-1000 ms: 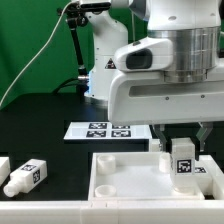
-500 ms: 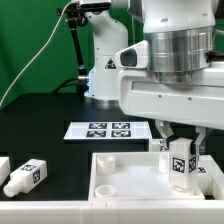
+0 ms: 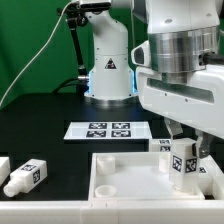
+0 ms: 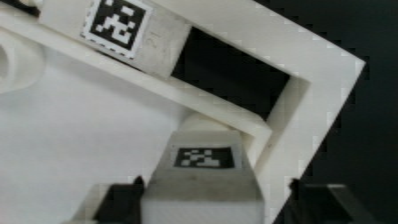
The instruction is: Assemble one leg
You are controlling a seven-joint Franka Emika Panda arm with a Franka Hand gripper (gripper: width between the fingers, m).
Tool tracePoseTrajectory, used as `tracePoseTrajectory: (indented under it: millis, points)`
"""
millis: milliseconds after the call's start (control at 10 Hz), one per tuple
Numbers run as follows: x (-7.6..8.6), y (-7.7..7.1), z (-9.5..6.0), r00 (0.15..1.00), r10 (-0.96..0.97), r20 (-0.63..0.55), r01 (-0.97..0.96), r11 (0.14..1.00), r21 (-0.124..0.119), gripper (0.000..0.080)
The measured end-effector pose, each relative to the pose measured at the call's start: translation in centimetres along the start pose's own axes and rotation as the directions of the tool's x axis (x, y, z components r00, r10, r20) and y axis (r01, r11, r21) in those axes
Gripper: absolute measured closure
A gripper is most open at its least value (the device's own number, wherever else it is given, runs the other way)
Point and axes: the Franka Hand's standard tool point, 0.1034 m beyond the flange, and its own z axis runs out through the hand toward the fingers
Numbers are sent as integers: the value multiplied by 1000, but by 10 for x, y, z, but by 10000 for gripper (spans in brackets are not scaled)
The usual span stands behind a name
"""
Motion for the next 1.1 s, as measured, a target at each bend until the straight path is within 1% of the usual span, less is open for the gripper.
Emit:
tracePoseTrajectory:
  millis: [100, 200, 300, 500, 600, 700, 800, 1000, 1100]
  points:
    - [0, 0, -1, 998, -59, -2, 59, 998, -1, 188]
    - [-1, -1, -1, 995, -101, -1, 101, 995, 0, 188]
    - [0, 0, 0, 988, -152, -1, 152, 988, -1, 158]
    - [0, 0, 1, 953, -304, 0, 304, 953, -3, 151]
    - [1, 1, 1, 917, -399, -5, 399, 917, -8, 151]
    - [4, 2, 1, 853, -522, -10, 522, 853, -19, 151]
    - [3, 2, 1, 802, -598, -12, 597, 801, -29, 151]
    - [5, 3, 1, 657, -754, -10, 753, 657, -40, 151]
    - [6, 3, 1, 592, -806, -7, 805, 592, -41, 151]
